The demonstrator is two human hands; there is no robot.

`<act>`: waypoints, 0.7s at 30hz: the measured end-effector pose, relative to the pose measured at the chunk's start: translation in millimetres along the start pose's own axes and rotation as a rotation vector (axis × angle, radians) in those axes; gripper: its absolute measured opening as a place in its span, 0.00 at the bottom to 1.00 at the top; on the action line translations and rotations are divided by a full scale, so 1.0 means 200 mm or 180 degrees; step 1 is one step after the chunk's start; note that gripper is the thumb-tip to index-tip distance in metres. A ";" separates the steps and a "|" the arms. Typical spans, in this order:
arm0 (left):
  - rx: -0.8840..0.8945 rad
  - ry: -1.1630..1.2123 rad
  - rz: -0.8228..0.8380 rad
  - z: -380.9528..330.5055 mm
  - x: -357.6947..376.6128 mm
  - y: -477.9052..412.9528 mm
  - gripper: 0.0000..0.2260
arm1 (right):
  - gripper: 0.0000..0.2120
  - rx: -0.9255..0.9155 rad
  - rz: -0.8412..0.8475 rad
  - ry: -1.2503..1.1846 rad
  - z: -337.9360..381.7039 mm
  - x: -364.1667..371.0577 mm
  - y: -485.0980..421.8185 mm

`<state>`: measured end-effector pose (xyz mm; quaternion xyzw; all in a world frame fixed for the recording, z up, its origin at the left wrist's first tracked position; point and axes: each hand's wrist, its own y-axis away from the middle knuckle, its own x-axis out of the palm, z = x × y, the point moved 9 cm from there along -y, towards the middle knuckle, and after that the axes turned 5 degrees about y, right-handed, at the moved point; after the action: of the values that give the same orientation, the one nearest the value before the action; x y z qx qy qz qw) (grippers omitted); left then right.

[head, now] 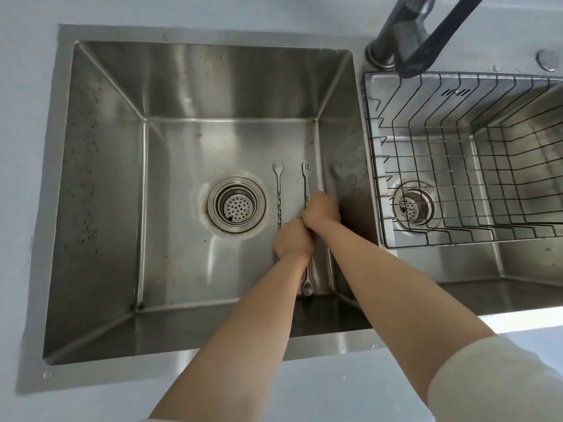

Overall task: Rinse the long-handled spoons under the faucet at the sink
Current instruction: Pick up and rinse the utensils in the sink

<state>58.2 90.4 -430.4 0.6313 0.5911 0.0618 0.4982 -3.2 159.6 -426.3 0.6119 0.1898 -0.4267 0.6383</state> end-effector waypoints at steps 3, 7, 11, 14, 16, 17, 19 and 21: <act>0.0079 0.0011 0.0000 -0.03 -0.03 0.03 0.12 | 0.08 -0.0056 -0.0012 -0.0110 0.01 -0.02 0.03; 0.0197 0.0082 -0.0172 -0.08 -0.15 0.11 0.11 | 0.13 -0.0114 -0.0078 -0.0138 0.06 -0.12 0.11; 0.0414 0.0247 -0.0368 -0.17 -0.31 0.20 0.09 | 0.19 -0.0320 -0.0351 -0.0313 0.16 -0.32 0.24; 0.0709 0.0261 -0.0515 -0.28 -0.45 0.29 0.07 | 0.18 -0.0376 -0.0609 -0.0488 0.22 -0.49 0.36; 0.0905 0.0298 -0.0671 -0.35 -0.55 0.37 0.07 | 0.16 -0.0434 -0.0782 -0.0720 0.25 -0.61 0.44; 0.1003 0.0321 -0.0744 -0.38 -0.60 0.40 0.08 | 0.16 -0.0480 -0.0875 -0.0851 0.25 -0.67 0.48; 0.1195 0.0321 -0.0826 -0.46 -0.67 0.47 0.10 | 0.16 -0.0559 -0.1053 -0.1161 0.25 -0.79 0.56; 0.1389 0.0251 -0.0889 -0.53 -0.73 0.54 0.09 | 0.16 -0.0580 -0.1175 -0.1517 0.22 -0.88 0.64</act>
<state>18.3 52.5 -227.2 0.6332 0.6908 -0.1120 0.3305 -15.7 158.6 -204.7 0.3902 0.1802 -0.6479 0.6288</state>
